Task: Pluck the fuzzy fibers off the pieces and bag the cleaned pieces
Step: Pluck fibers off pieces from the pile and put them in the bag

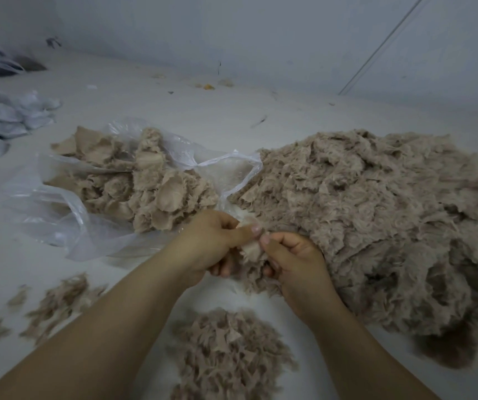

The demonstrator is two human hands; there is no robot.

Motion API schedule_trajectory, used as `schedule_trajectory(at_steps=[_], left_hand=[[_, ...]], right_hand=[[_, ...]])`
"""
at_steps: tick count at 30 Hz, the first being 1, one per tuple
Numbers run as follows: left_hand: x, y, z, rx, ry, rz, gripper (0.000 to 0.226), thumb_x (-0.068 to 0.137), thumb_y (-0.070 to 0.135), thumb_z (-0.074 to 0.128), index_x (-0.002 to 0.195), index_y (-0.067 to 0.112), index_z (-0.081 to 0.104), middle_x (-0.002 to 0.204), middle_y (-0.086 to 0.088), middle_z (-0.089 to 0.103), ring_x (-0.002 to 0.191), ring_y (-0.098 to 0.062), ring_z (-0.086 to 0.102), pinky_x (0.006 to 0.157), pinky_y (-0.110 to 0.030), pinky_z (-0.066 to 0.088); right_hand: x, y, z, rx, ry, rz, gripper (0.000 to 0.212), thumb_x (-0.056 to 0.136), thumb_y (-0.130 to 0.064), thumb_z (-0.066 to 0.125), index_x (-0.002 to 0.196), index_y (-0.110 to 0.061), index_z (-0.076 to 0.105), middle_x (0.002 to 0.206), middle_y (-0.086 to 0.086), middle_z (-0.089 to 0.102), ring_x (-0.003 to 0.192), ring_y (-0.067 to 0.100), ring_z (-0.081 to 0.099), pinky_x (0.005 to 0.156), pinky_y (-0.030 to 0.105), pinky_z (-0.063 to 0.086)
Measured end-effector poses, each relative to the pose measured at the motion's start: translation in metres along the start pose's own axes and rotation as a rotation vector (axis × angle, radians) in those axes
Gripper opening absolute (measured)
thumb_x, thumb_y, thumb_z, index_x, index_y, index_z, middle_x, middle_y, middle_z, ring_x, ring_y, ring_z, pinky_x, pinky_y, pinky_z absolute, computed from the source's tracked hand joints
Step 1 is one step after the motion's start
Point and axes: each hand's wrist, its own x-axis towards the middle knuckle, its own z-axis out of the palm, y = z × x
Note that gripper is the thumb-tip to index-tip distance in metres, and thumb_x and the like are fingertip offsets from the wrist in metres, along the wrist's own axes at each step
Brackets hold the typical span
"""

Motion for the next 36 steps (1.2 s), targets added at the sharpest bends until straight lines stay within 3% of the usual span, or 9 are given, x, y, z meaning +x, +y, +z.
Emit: schedule_trajectory(at_steps=[3,6,11,16,20,23,28,32,36], left_hand=[[0.002,-0.001,0.007,-0.255,0.161,0.061,0.028,0.093,0.014,0.064,0.066,0.006,0.062,0.05,-0.011,0.058,0.029,-0.016,0.042,0.032,-0.017,0.028],[0.003,-0.005,0.005,-0.344,0.278,0.07,0.029,0.099,0.017,0.055,0.075,0.001,0.058,0.052,-0.011,0.058,0.03,-0.018,0.043,0.033,-0.019,0.029],[-0.008,-0.011,0.004,-0.158,0.014,0.0,0.029,0.09,0.024,0.069,0.066,0.009,0.067,0.051,-0.012,0.057,0.029,-0.016,0.041,0.033,-0.016,0.027],[0.005,0.001,-0.027,-0.13,0.352,0.106,0.021,0.09,0.01,0.067,0.072,0.0,0.065,0.046,-0.006,0.055,0.03,-0.015,0.042,0.032,-0.017,0.029],[-0.004,0.016,-0.029,-0.016,0.06,0.12,0.025,0.069,0.037,0.079,0.084,0.018,0.072,0.066,-0.011,0.068,0.037,-0.023,0.051,0.034,-0.022,0.034],[-0.015,0.013,-0.008,0.126,-0.028,0.151,0.024,0.073,0.02,0.084,0.095,0.02,0.074,0.07,-0.012,0.072,0.04,-0.022,0.056,0.036,-0.023,0.04],[-0.004,0.016,-0.004,0.152,0.304,0.282,0.013,0.081,0.001,0.076,0.071,0.009,0.073,0.049,-0.002,0.064,0.038,-0.011,0.055,0.041,-0.021,0.046],[0.016,0.021,-0.047,0.714,0.664,0.55,0.009,0.081,0.004,0.071,0.079,0.011,0.076,0.072,-0.002,0.068,0.065,-0.019,0.064,0.064,-0.027,0.053],[0.033,0.006,-0.071,1.293,0.52,0.168,0.018,0.08,0.002,0.056,0.094,0.005,0.068,0.081,-0.011,0.053,0.078,-0.034,0.059,0.065,-0.039,0.052]], right_hand=[[0.0,0.0,0.001,-0.024,0.009,-0.015,0.02,0.087,-0.033,0.069,0.075,-0.019,0.076,0.053,-0.007,0.051,0.05,0.008,0.049,0.052,0.024,0.045],[0.0,0.0,0.002,-0.012,0.051,-0.003,0.025,0.096,-0.023,0.064,0.074,-0.015,0.075,0.051,-0.006,0.045,0.049,0.008,0.046,0.052,0.025,0.044],[-0.001,-0.006,0.007,-0.013,0.032,-0.017,0.031,0.092,-0.027,0.065,0.062,-0.02,0.069,0.051,-0.005,0.044,0.049,0.01,0.045,0.051,0.024,0.044],[-0.003,-0.007,0.008,-0.013,0.037,-0.034,0.049,0.098,-0.022,0.057,0.049,-0.026,0.057,0.051,-0.008,0.038,0.049,0.008,0.042,0.052,0.023,0.045],[-0.003,-0.006,0.008,-0.033,0.033,-0.039,0.044,0.097,-0.025,0.058,0.054,-0.026,0.065,0.05,-0.01,0.043,0.05,0.008,0.043,0.053,0.024,0.045],[-0.003,-0.007,0.008,-0.053,0.014,-0.058,0.028,0.092,-0.033,0.061,0.07,-0.025,0.077,0.051,-0.011,0.05,0.052,0.008,0.047,0.055,0.024,0.046],[-0.004,-0.003,0.005,-0.023,0.058,-0.035,0.032,0.077,-0.046,0.065,0.085,-0.018,0.08,0.052,-0.008,0.046,0.052,0.007,0.048,0.054,0.021,0.047],[-0.003,-0.002,0.003,-0.032,0.058,-0.016,0.031,0.08,-0.046,0.062,0.084,-0.02,0.078,0.053,-0.009,0.046,0.053,0.009,0.052,0.056,0.022,0.049],[-0.001,0.001,0.004,-0.079,0.062,0.001,0.027,0.098,-0.031,0.056,0.084,-0.023,0.078,0.053,-0.01,0.045,0.052,0.006,0.05,0.057,0.022,0.049]])
